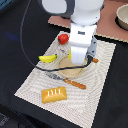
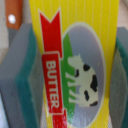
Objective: Interact with the objects in diverse but meaningful ways.
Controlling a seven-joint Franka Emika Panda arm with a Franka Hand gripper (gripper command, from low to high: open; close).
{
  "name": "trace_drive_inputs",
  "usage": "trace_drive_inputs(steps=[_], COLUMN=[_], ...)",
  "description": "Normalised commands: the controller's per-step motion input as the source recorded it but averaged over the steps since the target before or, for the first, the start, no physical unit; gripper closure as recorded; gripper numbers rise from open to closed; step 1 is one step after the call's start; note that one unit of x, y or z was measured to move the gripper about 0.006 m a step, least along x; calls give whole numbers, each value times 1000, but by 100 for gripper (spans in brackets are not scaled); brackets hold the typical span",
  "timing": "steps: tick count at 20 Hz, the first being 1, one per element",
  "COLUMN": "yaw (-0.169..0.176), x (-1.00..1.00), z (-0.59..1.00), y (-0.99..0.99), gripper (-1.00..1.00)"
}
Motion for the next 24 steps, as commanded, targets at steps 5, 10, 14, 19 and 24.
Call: trace_drive_inputs(steps=[5, 10, 14, 19, 24], yaw=[0, 2, 28, 19, 4], x=[0, 5, 0, 1, -97], z=[-223, -81, 134, 514, 753], y=[-256, -91, 0, 2, 101], gripper=[100, -100, -100, -100, -100])
